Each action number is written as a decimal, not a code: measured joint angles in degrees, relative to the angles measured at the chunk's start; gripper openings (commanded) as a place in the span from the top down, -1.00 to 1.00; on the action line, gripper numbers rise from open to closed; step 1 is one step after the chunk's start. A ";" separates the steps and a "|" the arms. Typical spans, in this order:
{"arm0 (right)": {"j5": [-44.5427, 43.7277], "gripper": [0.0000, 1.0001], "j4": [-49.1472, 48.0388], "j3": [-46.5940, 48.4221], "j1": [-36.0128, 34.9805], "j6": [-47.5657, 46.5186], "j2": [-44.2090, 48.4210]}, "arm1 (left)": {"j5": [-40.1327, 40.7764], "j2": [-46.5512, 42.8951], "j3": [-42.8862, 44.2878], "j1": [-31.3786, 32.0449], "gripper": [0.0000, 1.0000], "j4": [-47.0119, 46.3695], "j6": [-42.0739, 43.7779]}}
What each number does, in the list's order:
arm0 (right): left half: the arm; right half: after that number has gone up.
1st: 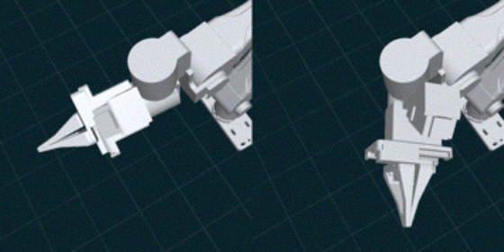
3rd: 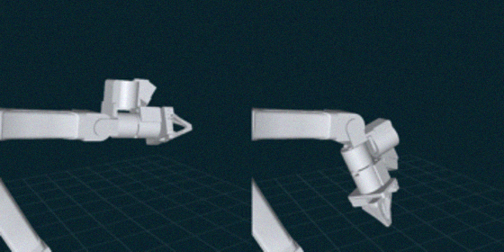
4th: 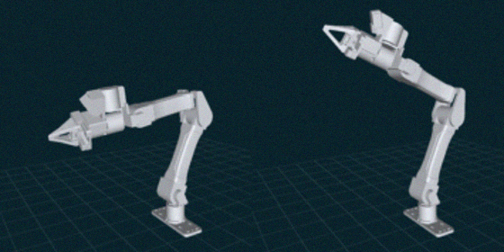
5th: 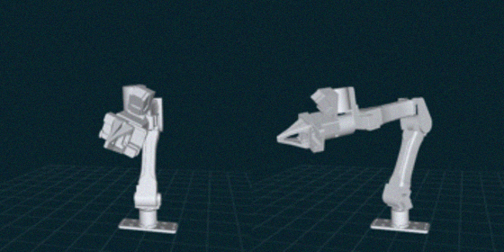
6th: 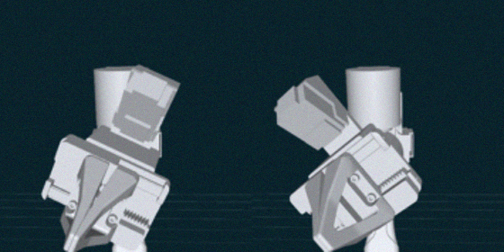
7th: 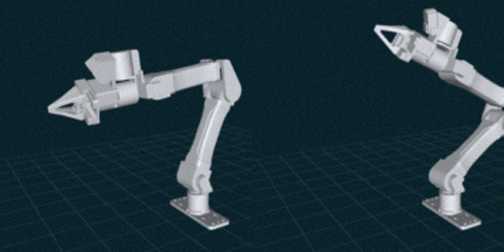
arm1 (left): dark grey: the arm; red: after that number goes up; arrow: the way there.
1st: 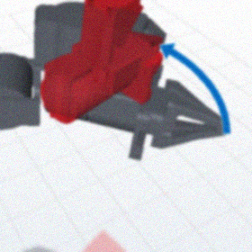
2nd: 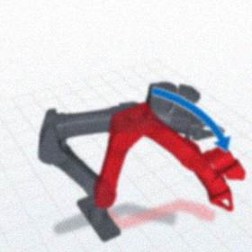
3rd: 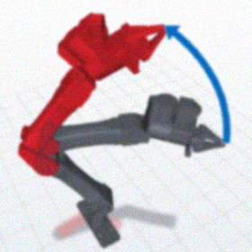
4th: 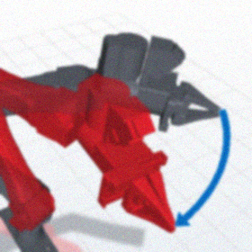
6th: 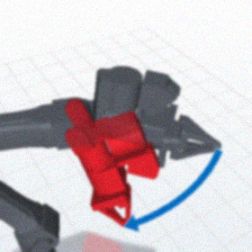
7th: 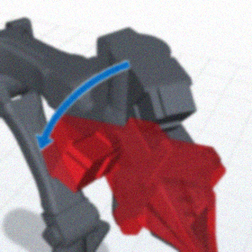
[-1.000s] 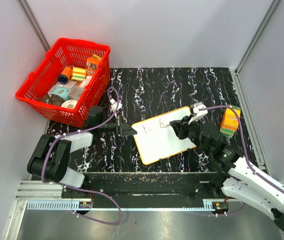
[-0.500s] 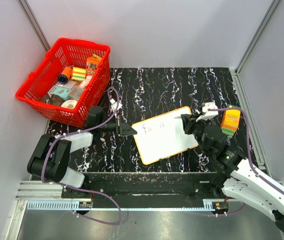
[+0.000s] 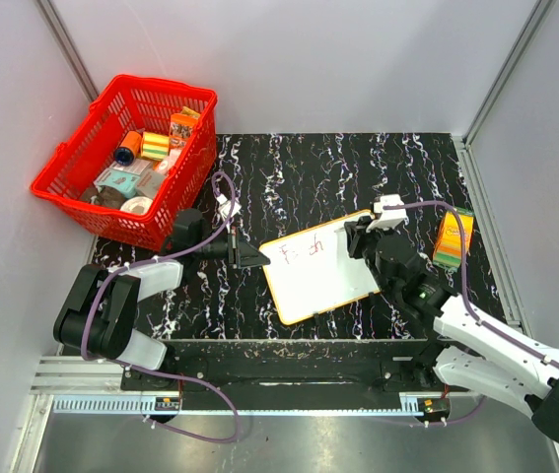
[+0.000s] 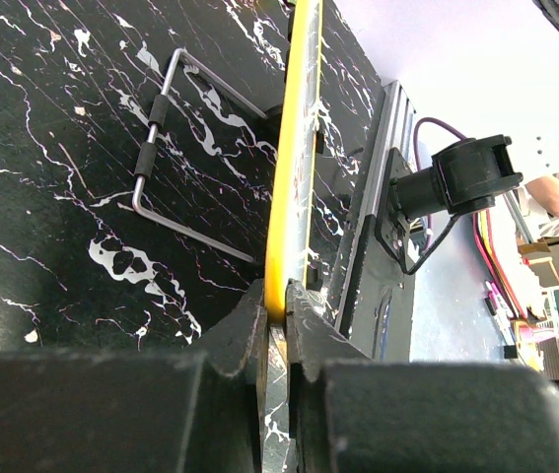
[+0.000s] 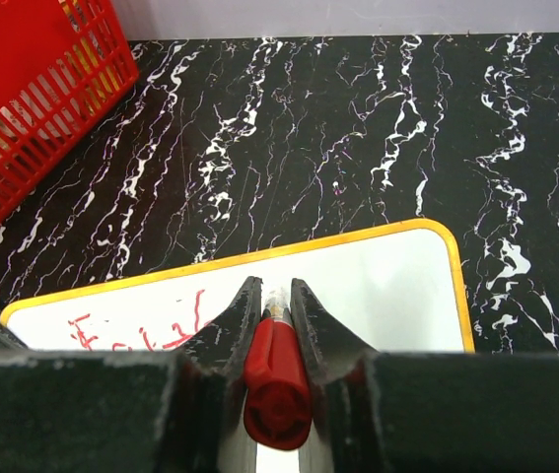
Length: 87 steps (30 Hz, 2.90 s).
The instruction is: Write a sentence on the whiteboard
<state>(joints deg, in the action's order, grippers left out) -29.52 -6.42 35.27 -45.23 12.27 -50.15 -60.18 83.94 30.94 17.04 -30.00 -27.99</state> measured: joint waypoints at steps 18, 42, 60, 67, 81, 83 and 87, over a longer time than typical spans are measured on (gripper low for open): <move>1.60 1.00 -0.87 -0.22 0.00 0.28 -0.20 | 0.24 -0.02 0.13 0.11 1.00 0.37 0.13; 5.62 1.00 5.14 -3.80 0.00 3.30 4.63 | 0.44 0.00 0.24 0.22 1.00 0.79 0.13; 7.58 1.00 1.73 -2.10 0.00 3.19 2.97 | 0.44 0.00 0.61 0.46 1.00 1.05 0.94; 6.56 1.00 1.09 -2.05 0.00 3.23 1.01 | 0.66 0.00 0.61 0.50 1.00 1.27 0.98; 0.46 1.00 2.43 -2.05 0.02 2.91 3.39 | 0.66 -0.02 0.87 0.61 1.00 1.64 1.09; 0.48 1.00 2.80 -2.05 0.02 2.82 3.89 | 0.66 -0.02 0.87 0.63 1.00 1.64 1.11; 0.50 1.00 2.80 -2.05 0.02 2.49 6.01 | 0.66 -0.02 0.87 0.63 1.00 1.64 1.16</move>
<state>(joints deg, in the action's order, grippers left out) -29.02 -3.62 33.21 -45.21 14.76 -44.14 -59.53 83.92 31.81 17.67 -28.36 -26.83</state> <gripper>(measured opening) 0.198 0.094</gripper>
